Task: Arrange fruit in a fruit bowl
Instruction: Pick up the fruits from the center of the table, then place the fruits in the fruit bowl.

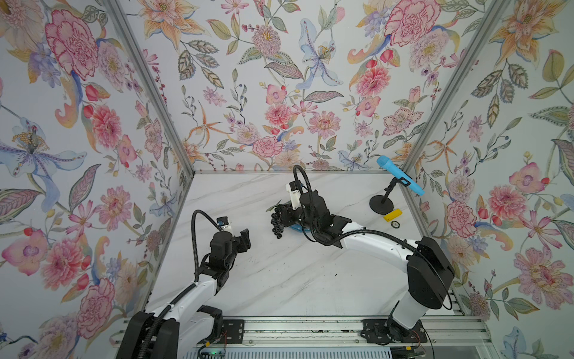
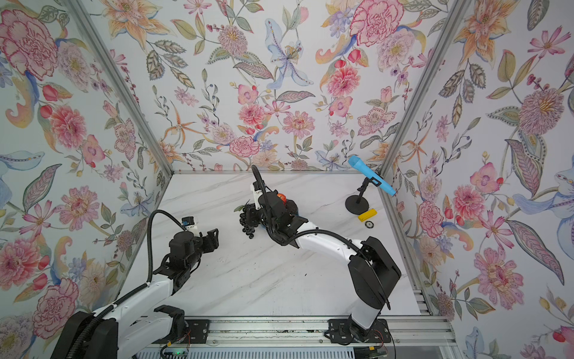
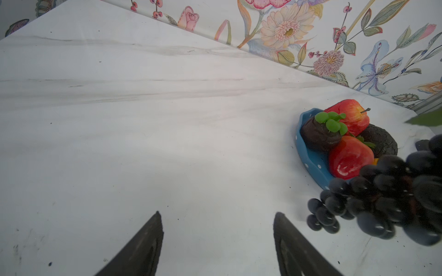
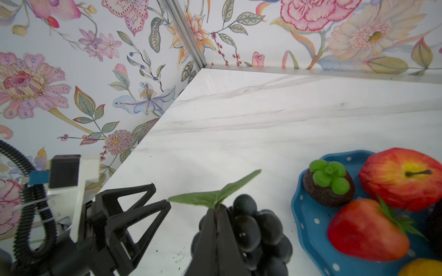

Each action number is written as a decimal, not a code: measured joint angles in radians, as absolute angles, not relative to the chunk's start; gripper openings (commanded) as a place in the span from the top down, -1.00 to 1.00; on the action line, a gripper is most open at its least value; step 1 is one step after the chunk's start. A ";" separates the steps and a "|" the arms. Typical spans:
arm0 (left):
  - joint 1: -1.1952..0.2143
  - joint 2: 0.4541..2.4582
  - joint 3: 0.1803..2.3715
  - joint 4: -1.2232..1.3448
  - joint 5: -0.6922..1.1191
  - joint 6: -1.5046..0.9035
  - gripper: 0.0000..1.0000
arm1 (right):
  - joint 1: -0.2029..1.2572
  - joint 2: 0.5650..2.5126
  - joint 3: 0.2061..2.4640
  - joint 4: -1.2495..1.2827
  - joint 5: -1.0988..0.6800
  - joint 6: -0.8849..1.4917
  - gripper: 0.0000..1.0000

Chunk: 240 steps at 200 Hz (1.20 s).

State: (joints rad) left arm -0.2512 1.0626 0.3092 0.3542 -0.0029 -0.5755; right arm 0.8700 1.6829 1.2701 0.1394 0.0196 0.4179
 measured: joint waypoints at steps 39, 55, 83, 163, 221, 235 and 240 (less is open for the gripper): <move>-0.250 1.153 0.299 0.411 0.042 -0.561 -0.49 | 0.857 1.653 1.327 0.084 0.020 0.399 1.00; -0.250 1.185 0.299 0.430 0.056 -0.556 -0.49 | 0.847 1.651 1.339 0.067 0.022 0.395 1.00; -0.250 1.210 0.299 0.445 0.073 -0.548 -0.50 | 0.831 1.651 1.341 0.043 0.028 0.389 1.00; -0.250 1.210 0.281 0.487 0.080 -0.538 -0.50 | 0.785 1.684 1.426 0.011 0.036 0.373 1.00; -0.250 1.210 0.281 0.496 0.094 -0.538 -0.50 | 0.767 1.769 1.439 0.007 0.036 0.373 1.00; -0.250 1.210 0.281 0.496 0.096 -0.538 -0.50 | 0.767 1.785 1.445 0.006 0.036 0.373 1.00; -0.250 1.210 0.281 0.496 0.097 -0.538 -0.50 | 0.766 1.790 1.448 0.004 0.036 0.373 1.00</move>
